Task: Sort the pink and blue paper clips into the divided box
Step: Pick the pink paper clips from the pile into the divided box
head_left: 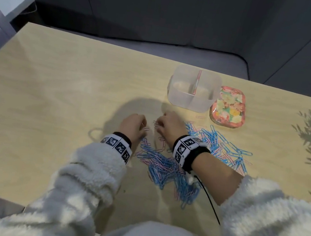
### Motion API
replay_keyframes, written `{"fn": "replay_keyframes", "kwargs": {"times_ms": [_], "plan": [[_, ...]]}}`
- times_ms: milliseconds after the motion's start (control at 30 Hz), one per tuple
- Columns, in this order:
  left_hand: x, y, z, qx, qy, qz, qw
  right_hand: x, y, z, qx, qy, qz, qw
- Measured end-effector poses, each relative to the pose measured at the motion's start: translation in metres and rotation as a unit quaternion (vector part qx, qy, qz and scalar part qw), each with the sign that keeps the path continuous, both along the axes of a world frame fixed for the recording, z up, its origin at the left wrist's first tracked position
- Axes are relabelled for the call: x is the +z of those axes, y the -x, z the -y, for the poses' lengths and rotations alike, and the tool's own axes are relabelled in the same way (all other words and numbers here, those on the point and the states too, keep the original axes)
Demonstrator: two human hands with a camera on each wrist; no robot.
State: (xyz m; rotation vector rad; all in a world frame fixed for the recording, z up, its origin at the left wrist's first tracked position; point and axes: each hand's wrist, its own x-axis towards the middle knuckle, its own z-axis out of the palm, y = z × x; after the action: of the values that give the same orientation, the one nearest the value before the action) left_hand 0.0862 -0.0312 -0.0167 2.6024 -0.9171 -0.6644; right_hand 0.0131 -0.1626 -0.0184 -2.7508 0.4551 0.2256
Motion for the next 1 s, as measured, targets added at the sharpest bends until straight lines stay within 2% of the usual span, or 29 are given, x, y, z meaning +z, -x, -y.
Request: {"fn": "replay_keyframes", "kwargs": {"times_ms": [67, 167, 267, 367, 433, 500, 633, 833, 900, 1000], "plan": [[0.001, 0.001, 0.007, -0.034, -0.012, 0.024, 0.999, 0.001, 0.001, -0.003, 0.001, -0.016, -0.002, 1.000], [0.005, 0.005, 0.017, -0.087, -0.028, 0.060, 0.994, 0.001, 0.004, -0.005, 0.006, 0.010, -0.015, 1.000], [0.008, 0.009, 0.024, -0.158, -0.071, 0.092, 0.981, -0.002, 0.009, -0.004, -0.006, 0.007, -0.027, 1.000], [0.008, 0.008, 0.025, -0.187, -0.089, 0.113, 0.972, 0.004, 0.016, 0.000, -0.004, -0.001, -0.052, 0.999], [0.005, 0.007, 0.024, -0.176, -0.073, 0.116, 0.975, 0.018, 0.016, 0.007, -0.021, -0.035, -0.031, 0.999], [0.003, 0.006, 0.024, -0.158, -0.049, 0.111, 0.980, 0.038, 0.011, 0.021, -0.069, -0.082, 0.041, 0.993], [0.007, 0.003, 0.026, -0.127, 0.000, 0.085, 0.988, 0.073, -0.016, 0.059, -0.142, -0.076, 0.164, 0.973], [0.046, -0.015, 0.056, -0.076, 0.124, 0.121, 0.982, 0.078, -0.039, 0.083, -0.184, -0.105, 0.153, 0.965], [0.060, -0.025, 0.075, -0.064, 0.160, 0.128, 0.977, 0.081, -0.035, 0.084, -0.179, -0.103, 0.175, 0.963], [0.077, -0.035, 0.108, -0.066, 0.161, 0.133, 0.976, 0.083, -0.013, 0.083, -0.199, -0.105, 0.240, 0.944]]}}
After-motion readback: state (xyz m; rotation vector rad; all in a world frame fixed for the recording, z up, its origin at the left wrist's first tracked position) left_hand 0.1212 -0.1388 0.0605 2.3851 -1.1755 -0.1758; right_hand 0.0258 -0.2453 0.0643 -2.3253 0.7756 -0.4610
